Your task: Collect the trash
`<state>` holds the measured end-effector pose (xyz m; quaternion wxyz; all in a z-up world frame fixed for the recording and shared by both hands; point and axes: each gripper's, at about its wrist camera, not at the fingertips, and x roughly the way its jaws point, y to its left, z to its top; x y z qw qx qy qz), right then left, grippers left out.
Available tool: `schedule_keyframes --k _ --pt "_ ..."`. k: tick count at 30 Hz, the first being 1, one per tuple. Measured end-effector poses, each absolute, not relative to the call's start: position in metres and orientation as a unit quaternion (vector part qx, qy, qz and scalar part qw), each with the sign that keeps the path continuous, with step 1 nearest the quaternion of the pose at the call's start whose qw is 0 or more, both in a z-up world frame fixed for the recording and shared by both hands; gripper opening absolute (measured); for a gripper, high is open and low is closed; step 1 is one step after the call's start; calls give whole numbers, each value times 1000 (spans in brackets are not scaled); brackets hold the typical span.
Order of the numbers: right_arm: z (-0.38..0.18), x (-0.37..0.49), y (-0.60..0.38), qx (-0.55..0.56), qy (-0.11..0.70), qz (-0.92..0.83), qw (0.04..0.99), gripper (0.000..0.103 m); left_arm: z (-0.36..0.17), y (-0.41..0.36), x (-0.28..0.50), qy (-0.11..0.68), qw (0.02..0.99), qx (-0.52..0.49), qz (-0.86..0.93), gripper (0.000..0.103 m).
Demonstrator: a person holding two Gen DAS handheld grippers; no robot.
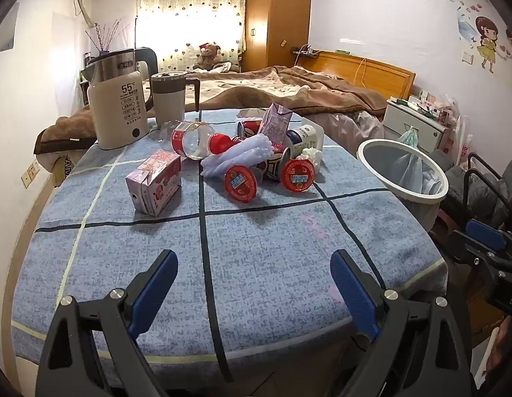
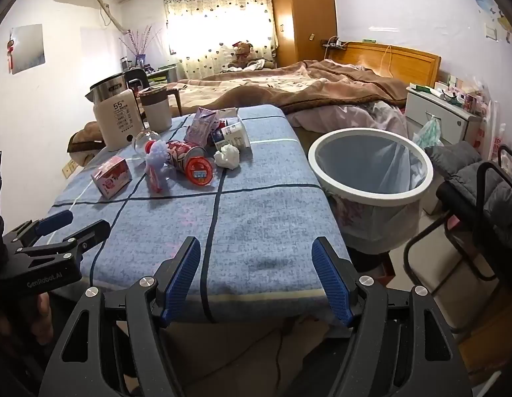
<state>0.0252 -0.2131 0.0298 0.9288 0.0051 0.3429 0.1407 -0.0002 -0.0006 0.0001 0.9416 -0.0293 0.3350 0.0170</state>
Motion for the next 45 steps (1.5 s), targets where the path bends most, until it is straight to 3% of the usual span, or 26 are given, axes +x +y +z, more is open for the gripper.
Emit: schedule_keyframes --k 45 --pt "31 25 -211 -2 341 136 930 70 5 -1 0 333 942 -34 14 95"
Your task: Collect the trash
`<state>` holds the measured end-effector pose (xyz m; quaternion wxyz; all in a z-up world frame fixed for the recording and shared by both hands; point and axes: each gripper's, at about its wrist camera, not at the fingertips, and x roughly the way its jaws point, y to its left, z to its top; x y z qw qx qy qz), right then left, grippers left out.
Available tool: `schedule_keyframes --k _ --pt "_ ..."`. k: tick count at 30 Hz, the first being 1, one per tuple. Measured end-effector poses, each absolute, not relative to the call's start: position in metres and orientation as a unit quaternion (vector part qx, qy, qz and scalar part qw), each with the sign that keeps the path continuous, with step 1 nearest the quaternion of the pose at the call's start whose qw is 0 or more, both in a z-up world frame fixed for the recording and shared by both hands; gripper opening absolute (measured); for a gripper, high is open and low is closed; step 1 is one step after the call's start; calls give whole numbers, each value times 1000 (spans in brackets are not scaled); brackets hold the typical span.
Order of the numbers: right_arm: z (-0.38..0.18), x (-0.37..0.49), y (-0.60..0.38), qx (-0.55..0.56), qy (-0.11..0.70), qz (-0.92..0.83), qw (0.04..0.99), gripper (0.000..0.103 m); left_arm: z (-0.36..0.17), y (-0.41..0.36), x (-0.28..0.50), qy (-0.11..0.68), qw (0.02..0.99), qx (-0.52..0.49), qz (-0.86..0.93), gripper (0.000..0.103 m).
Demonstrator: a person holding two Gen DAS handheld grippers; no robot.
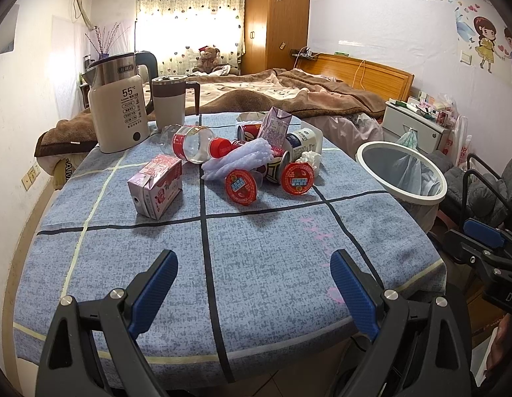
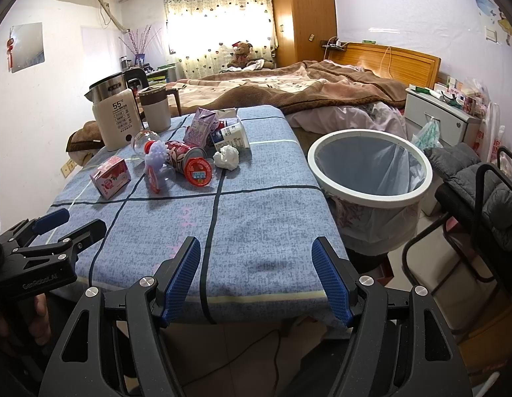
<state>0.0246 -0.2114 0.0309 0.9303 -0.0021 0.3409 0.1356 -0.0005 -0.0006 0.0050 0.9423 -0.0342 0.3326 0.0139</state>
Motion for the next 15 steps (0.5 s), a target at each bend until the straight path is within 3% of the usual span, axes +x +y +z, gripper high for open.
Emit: schedule_keyframes --k 15 --pt "31 27 -210 -2 342 135 930 70 5 -1 -1 332 943 -34 14 95"
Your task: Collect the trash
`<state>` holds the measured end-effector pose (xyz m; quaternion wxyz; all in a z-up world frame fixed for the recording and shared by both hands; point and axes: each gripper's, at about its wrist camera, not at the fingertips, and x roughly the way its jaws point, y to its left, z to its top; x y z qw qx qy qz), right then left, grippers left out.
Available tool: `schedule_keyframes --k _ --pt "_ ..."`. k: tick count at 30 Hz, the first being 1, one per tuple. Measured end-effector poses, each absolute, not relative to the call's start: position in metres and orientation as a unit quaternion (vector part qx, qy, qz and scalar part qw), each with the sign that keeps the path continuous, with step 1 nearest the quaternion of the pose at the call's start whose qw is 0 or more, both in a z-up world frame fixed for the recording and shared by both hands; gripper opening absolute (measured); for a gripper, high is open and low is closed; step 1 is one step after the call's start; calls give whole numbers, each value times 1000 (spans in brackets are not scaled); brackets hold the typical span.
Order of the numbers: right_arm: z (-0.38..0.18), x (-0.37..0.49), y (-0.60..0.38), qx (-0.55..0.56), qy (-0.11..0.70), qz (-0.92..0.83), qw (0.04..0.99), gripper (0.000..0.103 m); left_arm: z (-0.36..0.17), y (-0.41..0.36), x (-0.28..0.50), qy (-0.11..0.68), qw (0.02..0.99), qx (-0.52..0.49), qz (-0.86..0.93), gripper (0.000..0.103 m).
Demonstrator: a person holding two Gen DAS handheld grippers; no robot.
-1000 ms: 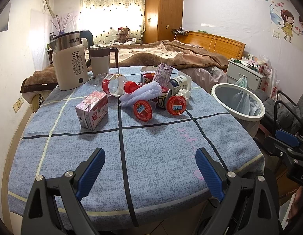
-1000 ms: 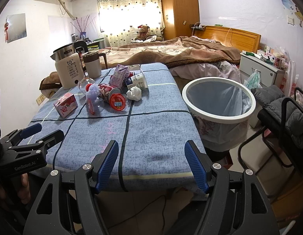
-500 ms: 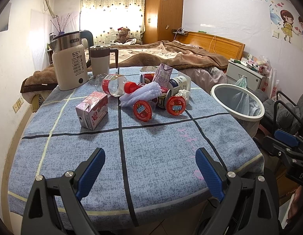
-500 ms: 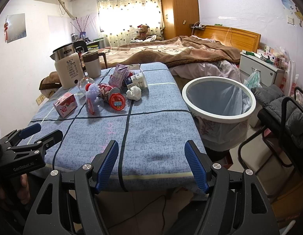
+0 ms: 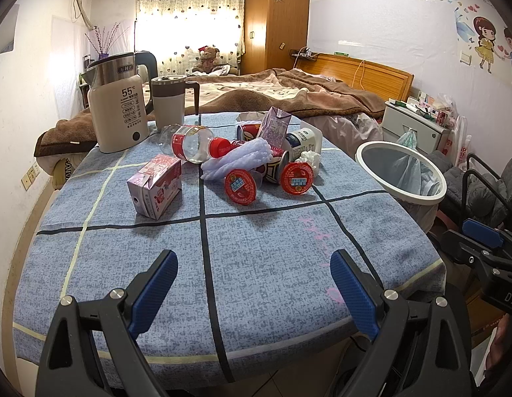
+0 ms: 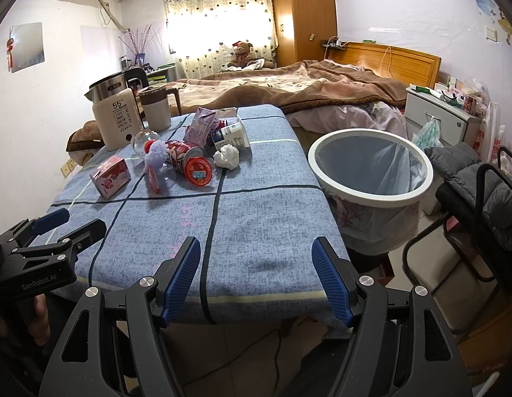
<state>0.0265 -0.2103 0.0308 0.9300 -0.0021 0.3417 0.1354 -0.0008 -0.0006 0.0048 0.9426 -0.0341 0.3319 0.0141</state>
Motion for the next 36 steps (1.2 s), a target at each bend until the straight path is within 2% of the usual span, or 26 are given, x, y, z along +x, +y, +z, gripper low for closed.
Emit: schedule_keyframes --k 36 --pt "20 47 -202 -8 355 143 924 70 -6 13 16 347 937 -35 9 95"
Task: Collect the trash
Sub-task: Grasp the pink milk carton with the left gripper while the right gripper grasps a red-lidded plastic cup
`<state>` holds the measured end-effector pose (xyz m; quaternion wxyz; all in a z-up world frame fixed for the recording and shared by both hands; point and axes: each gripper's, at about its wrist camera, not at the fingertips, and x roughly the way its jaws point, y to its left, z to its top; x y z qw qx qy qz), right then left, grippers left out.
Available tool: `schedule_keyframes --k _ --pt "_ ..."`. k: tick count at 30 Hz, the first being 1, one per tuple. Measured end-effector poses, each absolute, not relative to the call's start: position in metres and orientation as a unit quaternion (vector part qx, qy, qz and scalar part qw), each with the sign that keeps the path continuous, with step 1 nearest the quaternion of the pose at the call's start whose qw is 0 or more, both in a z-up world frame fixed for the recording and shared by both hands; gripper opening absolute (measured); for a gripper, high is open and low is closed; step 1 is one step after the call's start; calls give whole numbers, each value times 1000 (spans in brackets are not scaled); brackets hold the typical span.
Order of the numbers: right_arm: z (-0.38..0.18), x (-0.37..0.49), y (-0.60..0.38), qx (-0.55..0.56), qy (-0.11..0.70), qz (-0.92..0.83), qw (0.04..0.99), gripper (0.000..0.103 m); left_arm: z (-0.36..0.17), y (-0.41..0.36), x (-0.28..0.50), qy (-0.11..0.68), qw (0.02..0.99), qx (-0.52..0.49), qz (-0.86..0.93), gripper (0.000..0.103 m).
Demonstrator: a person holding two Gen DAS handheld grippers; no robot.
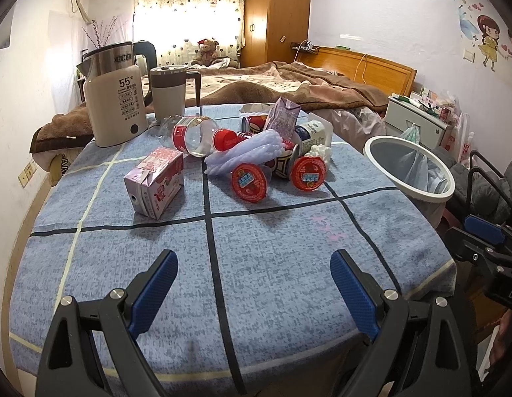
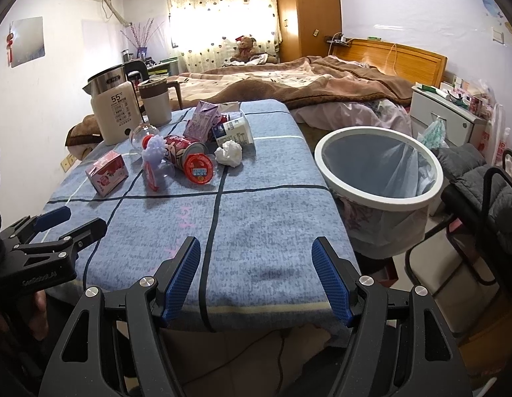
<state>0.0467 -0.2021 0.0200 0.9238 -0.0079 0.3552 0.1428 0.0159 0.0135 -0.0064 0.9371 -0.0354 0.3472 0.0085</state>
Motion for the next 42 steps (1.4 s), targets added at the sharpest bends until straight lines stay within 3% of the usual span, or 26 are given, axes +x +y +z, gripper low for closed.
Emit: schedule_keyframes --k 10,22,32,35,38,42 --pt "13 78 -180 -8 367 178 913 70 -25 53 42 382 920 -84 -3 95" --pt "1 131 -141 -19 378 212 901 70 -16 101 62 356 932 -61 44 95" --pt "-14 182 -108 -19 402 224 888 69 -32 119 96 379 924 -47 37 95" --pt "-17 194 -100 -18 407 222 886 65 -37 122 105 390 918 -65 18 84" --pt "-21 205 -96 -13 415 219 883 63 -42 124 111 399 913 -83 8 79" --pt "-25 211 -95 -10 420 214 882 49 -43 123 115 406 910 -86 -2 57"
